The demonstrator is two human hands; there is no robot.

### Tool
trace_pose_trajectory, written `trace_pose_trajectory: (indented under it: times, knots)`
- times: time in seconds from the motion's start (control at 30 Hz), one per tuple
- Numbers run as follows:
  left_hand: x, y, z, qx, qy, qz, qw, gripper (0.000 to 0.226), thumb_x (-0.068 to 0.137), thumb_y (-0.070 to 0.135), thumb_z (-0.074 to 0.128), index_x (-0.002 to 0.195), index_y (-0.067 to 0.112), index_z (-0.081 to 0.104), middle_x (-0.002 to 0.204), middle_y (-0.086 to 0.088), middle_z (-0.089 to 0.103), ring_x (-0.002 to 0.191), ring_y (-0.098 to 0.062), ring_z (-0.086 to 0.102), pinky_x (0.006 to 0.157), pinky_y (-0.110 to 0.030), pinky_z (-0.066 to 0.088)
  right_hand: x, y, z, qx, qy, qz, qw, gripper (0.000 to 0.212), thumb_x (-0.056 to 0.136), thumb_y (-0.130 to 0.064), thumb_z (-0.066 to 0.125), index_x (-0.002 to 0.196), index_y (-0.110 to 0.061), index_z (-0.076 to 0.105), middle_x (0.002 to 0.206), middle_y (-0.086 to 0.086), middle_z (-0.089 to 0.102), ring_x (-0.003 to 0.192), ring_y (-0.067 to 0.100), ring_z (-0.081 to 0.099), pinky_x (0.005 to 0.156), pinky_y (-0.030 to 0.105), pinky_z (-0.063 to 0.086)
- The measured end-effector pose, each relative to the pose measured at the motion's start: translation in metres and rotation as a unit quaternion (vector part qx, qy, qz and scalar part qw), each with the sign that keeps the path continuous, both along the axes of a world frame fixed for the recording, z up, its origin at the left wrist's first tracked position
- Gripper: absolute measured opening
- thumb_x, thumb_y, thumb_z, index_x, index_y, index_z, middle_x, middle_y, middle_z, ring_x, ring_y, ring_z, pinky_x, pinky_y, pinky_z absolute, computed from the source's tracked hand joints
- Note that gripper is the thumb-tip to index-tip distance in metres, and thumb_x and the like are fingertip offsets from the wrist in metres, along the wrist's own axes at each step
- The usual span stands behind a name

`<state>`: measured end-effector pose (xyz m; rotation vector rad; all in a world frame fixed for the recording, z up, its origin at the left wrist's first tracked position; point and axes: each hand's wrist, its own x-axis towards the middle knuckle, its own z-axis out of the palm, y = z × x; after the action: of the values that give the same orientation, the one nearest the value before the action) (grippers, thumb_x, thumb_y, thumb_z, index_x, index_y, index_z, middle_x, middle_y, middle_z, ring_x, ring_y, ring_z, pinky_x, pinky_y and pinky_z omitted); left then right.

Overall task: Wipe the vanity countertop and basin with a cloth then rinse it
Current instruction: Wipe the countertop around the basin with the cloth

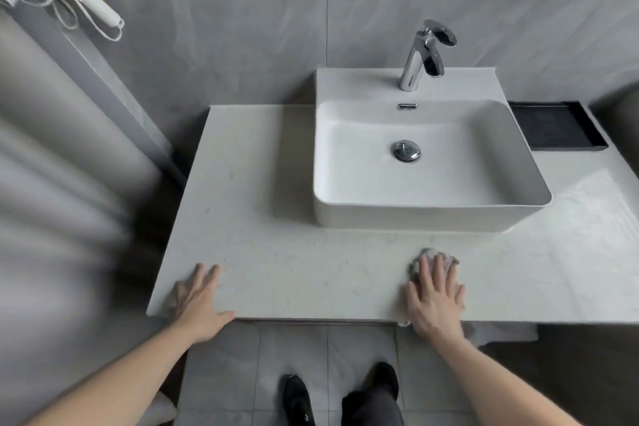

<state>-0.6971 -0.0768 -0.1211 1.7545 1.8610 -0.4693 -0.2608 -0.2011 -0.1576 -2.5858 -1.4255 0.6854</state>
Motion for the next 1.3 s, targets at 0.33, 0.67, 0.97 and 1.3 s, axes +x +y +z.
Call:
trace_pose_trajectory:
  times: [0.33, 0.67, 0.97, 1.3]
  knots:
    - [-0.006, 0.005, -0.01, 0.021, 0.004, -0.008, 1.0, 0.114, 0.072, 0.059, 0.074, 0.157, 0.038, 0.002, 0.166, 0.01, -0.011, 0.147, -0.046, 0.003, 0.114, -0.06, 0.031, -0.168, 0.034, 0.001, 0.142, 0.16, 0.229, 0.95, 0.088, 0.077, 0.004, 0.037, 0.158, -0.029, 0.031, 0.167, -0.011, 0.018, 0.156, 0.006, 0.001, 0.127, 0.041, 0.012]
    - [0.003, 0.001, -0.001, 0.036, 0.003, -0.001, 0.999, 0.105, 0.077, 0.052, 0.075, 0.155, 0.037, 0.007, 0.163, 0.008, -0.009, 0.144, -0.046, 0.005, 0.111, -0.053, 0.039, 0.03, 0.014, 0.013, 0.036, 0.009, -0.023, 0.999, 0.054, 0.105, -0.03, 0.036, 0.159, -0.033, 0.026, 0.17, 0.003, 0.009, 0.157, 0.033, 0.0, 0.126, 0.051, 0.012]
    - [0.002, 0.001, -0.003, 0.034, 0.019, -0.016, 0.999, 0.105, 0.078, 0.055, 0.074, 0.154, 0.039, 0.003, 0.164, 0.007, -0.012, 0.146, -0.045, 0.003, 0.113, -0.058, 0.034, -0.151, 0.029, -0.003, 0.088, 0.031, 0.065, 0.993, 0.072, 0.102, -0.032, 0.039, 0.161, -0.037, -0.002, 0.168, -0.004, -0.02, 0.153, 0.019, -0.024, 0.125, 0.05, -0.009]
    - [-0.002, 0.001, 0.001, 0.009, 0.011, -0.008, 1.0, 0.108, 0.078, 0.06, 0.071, 0.155, 0.042, -0.003, 0.164, 0.011, -0.018, 0.149, -0.043, -0.003, 0.113, -0.059, 0.032, -0.221, 0.053, 0.033, 0.014, 0.114, 0.258, 0.959, 0.075, 0.094, -0.031, 0.041, 0.161, -0.037, 0.007, 0.167, -0.006, -0.019, 0.151, 0.022, -0.024, 0.124, 0.05, -0.012]
